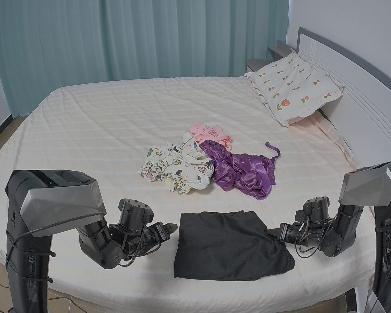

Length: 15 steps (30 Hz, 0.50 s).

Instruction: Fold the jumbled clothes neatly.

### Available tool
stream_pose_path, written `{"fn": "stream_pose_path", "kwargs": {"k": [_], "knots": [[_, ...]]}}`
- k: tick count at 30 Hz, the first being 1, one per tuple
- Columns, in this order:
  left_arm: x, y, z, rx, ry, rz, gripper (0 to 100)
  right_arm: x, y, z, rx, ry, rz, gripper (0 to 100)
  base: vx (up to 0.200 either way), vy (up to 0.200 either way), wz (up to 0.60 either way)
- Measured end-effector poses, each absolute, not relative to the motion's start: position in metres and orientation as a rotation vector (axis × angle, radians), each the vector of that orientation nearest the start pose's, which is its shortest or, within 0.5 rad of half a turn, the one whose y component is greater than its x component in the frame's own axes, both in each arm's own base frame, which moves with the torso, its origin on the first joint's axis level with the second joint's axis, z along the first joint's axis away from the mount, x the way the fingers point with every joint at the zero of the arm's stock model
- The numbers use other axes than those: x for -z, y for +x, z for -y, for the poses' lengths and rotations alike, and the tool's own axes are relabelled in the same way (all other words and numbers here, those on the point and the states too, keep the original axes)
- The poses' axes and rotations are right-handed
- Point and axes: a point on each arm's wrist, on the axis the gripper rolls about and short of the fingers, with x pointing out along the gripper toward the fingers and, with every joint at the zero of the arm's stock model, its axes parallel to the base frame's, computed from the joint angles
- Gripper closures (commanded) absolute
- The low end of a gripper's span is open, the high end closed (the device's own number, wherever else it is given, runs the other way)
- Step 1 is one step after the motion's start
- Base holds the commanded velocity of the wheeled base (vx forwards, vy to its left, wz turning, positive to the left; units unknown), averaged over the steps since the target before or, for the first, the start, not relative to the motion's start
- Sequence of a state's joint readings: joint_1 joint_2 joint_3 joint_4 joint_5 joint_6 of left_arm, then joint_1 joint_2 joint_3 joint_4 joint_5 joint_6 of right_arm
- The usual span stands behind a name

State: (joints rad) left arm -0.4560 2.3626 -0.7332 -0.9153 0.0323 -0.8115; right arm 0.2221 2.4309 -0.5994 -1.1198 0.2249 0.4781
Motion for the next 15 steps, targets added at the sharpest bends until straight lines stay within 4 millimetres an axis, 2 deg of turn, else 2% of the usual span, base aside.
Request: {"fn": "stream_pose_path", "kwargs": {"k": [7, 15], "knots": [[0.035, 0.320, 0.156, 0.098, -0.593, -0.813, 0, 0.053, 0.321, -0.075, -0.215, 0.513, -0.807, 100, 0.000, 0.000, 0.00], [0.035, 0.320, 0.156, 0.099, -0.595, -0.812, 0, 0.043, 0.323, -0.061, -0.184, 0.533, -0.764, 100, 0.000, 0.000, 0.00]]}}
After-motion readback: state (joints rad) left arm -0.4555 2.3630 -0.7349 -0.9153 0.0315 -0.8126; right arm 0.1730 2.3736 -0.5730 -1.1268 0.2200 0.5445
